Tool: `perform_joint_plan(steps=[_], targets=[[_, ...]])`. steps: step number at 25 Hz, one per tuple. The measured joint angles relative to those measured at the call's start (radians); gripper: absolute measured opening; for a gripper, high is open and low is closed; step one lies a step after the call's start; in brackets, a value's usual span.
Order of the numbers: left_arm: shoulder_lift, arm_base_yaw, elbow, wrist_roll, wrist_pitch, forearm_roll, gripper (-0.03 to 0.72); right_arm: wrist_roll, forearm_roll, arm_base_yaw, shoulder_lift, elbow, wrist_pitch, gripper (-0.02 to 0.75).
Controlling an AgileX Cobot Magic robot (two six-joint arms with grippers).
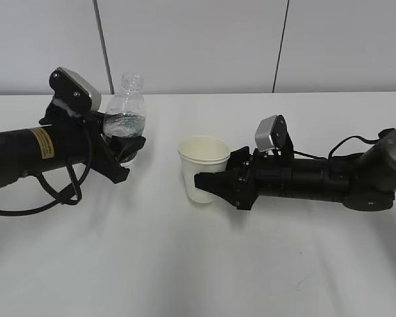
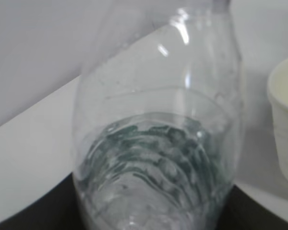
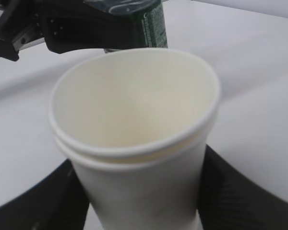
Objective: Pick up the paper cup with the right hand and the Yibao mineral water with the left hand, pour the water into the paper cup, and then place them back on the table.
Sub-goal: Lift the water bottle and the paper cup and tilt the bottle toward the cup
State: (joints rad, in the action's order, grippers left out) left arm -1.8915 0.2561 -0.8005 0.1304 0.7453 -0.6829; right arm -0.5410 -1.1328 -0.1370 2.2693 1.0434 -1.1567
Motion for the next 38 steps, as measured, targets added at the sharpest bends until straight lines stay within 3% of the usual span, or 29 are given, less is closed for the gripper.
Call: perform_joint_plan(steps=[12,21,38], targets=[[0.143,0.008,-0.023,-0.010,-0.294,-0.156,0.389,-0.032,-0.023,0.000,0.000,0.008,0.000,0.480],[0.156,0.099,-0.113,-0.011,-0.502,-0.254,0.389,-0.065,-0.053,0.000,0.000,0.022,0.000,0.480],[0.156,0.167,-0.205,-0.013,-0.716,-0.418,0.377,-0.206,-0.189,0.000,0.000,0.108,0.000,0.480]])
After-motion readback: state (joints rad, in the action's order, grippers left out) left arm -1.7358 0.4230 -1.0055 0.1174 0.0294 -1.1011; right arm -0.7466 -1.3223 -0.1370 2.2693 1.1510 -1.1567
